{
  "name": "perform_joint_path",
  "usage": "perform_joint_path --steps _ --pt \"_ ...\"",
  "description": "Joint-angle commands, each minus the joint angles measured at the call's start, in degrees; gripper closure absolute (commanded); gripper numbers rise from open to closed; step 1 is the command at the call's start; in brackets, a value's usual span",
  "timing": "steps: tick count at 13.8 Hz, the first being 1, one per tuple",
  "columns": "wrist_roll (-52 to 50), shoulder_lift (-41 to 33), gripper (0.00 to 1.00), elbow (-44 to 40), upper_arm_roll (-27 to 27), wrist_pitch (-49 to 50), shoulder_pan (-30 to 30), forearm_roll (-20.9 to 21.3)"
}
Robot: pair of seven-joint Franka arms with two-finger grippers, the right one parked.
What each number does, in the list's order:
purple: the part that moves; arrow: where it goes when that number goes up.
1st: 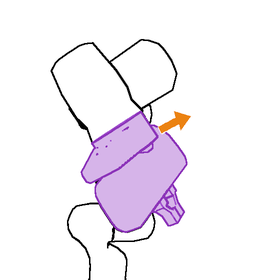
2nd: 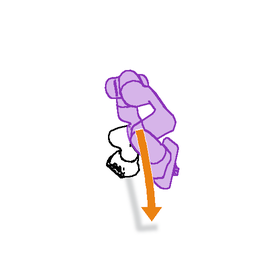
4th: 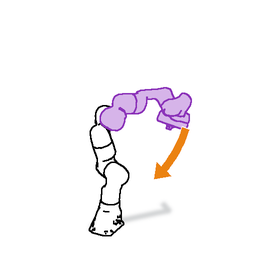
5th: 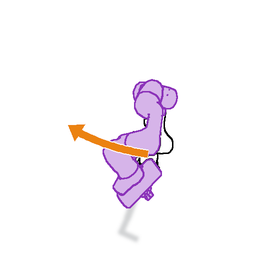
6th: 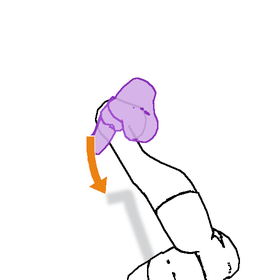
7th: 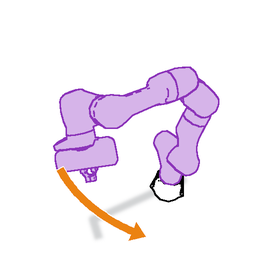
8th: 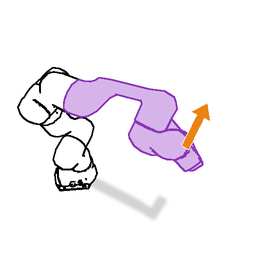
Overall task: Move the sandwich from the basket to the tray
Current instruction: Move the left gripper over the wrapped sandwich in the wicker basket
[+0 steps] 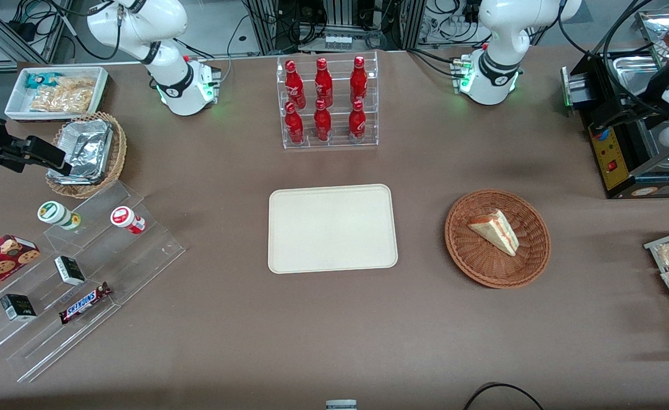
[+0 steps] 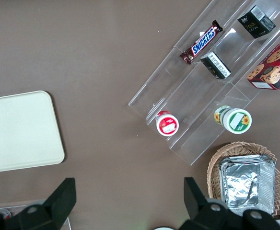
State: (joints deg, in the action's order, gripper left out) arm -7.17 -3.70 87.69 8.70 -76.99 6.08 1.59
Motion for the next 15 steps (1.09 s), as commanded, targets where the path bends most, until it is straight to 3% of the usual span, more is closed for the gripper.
perform_joint_path --steps 1,4,7,10,15 --pt "0.8 -0.2 0.00 -0.3 1.0 0.4 0.7 0.8" --pt "0.2 0.9 0.00 0.5 1.1 0.5 0.5 0.7" --pt "0.0 2.1 0.00 6.8 1.0 -3.9 0.0 0.9" --pt "-6.0 2.1 0.00 16.7 1.1 -16.0 -0.2 0.9" --pt "-26.6 1.8 0.00 33.8 1.4 -40.3 -2.3 0.6"
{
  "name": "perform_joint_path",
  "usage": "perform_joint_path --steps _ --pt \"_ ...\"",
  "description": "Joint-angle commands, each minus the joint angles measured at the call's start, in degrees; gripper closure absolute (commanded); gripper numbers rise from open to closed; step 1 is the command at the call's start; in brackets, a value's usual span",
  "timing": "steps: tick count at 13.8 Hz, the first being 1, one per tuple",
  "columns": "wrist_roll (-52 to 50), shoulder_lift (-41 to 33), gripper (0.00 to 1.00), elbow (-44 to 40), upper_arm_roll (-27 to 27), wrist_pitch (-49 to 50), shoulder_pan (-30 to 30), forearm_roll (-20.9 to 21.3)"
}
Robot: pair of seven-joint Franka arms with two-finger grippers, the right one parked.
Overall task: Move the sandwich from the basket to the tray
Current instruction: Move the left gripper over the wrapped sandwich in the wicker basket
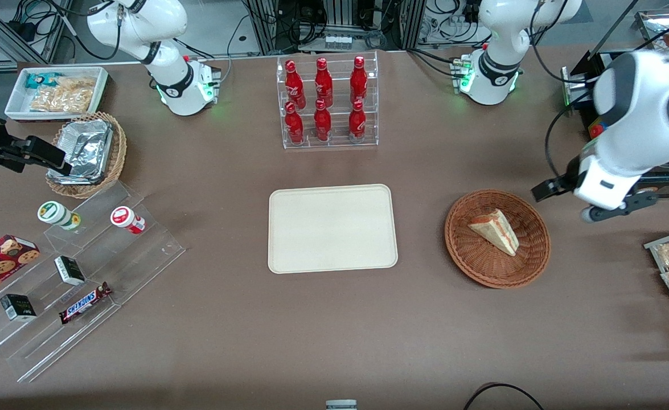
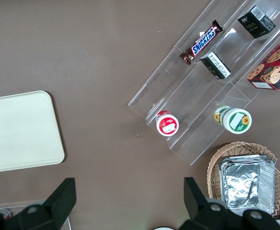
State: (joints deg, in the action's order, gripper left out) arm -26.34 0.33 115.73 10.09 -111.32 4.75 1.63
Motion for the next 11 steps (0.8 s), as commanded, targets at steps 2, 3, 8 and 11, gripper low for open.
perform_joint_path --steps 2,3,8,11 --pt "-16.8 -2.0 0.00 9.3 0.0 -10.7 -2.0 0.5" --pt "-21.8 -1.9 0.00 11.1 0.0 -13.3 -2.5 0.5" --pt "-34.5 1.8 0.00 12.8 0.0 -18.6 -3.3 0.6" --pt "-35.7 5.6 0.00 13.2 0.1 -22.6 -3.8 0.5"
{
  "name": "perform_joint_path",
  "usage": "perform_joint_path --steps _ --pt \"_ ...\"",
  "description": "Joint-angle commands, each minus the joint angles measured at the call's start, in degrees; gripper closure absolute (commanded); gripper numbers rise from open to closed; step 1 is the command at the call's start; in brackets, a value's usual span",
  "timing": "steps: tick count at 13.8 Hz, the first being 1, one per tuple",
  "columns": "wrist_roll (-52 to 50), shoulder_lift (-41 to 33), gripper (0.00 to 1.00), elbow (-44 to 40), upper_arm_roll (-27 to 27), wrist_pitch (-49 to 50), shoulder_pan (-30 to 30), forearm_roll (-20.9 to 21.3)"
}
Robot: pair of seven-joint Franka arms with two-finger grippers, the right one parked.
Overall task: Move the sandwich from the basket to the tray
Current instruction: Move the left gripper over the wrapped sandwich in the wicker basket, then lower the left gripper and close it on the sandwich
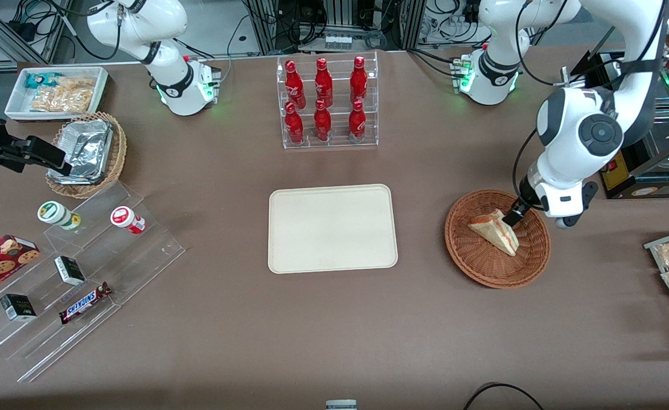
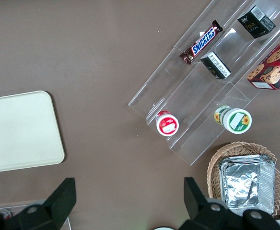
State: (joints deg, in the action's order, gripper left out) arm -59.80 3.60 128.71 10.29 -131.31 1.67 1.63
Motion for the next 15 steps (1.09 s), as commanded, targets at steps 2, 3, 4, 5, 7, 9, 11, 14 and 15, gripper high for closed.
perform_joint_path --steps 2,3,4,5,7,9,11,14,15 --pt "-3.3 4.3 0.00 0.3 -0.1 -4.9 -0.7 0.6" --pt "-3.6 5.2 0.00 0.3 -0.1 -5.9 -0.8 0.5" --pt "-4.4 6.1 0.00 0.3 -0.1 -6.8 -0.8 0.5" --pt "-5.1 6.8 0.00 0.3 -0.1 -7.6 -0.9 0.6" --pt "-5.4 7.8 0.00 0.7 -0.1 -8.8 -1.7 0.5" --pt "-6.0 9.1 0.00 0.7 -0.1 -9.6 -2.0 0.5" --pt "-6.3 10.5 0.02 0.7 -0.2 -10.5 -2.9 0.6" --pt "-5.9 11.4 0.72 0.5 -0.4 -10.5 -2.7 0.8" --pt "-5.5 11.4 0.85 0.4 -0.4 -10.5 -2.6 0.9"
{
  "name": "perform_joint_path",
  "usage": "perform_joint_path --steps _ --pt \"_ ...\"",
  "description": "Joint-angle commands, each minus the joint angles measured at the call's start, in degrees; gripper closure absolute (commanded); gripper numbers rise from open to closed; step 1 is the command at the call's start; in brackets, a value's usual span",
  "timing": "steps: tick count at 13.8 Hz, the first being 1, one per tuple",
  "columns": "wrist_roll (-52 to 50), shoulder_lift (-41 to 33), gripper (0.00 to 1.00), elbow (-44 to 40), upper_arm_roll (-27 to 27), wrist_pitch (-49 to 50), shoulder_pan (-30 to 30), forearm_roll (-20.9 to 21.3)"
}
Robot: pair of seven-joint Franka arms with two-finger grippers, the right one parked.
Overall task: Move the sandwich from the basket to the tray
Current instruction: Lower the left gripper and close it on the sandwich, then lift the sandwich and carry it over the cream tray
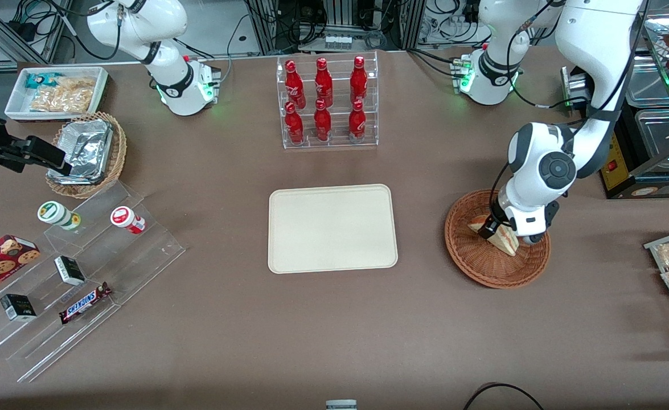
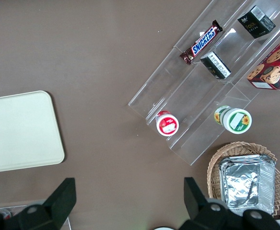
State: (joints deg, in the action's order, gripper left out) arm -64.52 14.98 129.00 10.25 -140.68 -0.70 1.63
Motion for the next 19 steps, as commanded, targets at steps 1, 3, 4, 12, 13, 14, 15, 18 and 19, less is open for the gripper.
perform_joint_path --steps 1,3,4,12,13,14,15,18,19 --pt "-0.5 -0.1 0.89 0.1 -0.5 -1.0 -0.2 0.9" --pt "-0.3 -0.5 0.91 -0.1 -0.7 -0.6 -0.2 1.2" --pt "-0.4 -1.1 0.91 -0.2 -0.8 -0.3 -0.2 1.4" --pt "-0.6 -3.7 0.92 -21.5 1.2 28.1 -8.6 1.5" --pt "-0.7 -2.0 0.92 -24.8 1.2 30.2 -11.3 1.4" --pt "-0.8 -0.4 0.92 -27.3 1.1 31.3 -14.0 1.4" --pt "-1.0 1.6 0.92 -29.4 1.1 31.2 -17.5 1.5" --pt "-1.4 10.4 0.93 -38.4 1.1 30.6 -26.0 1.6" --pt "-1.5 12.8 0.93 -40.6 1.0 30.5 -28.4 1.5"
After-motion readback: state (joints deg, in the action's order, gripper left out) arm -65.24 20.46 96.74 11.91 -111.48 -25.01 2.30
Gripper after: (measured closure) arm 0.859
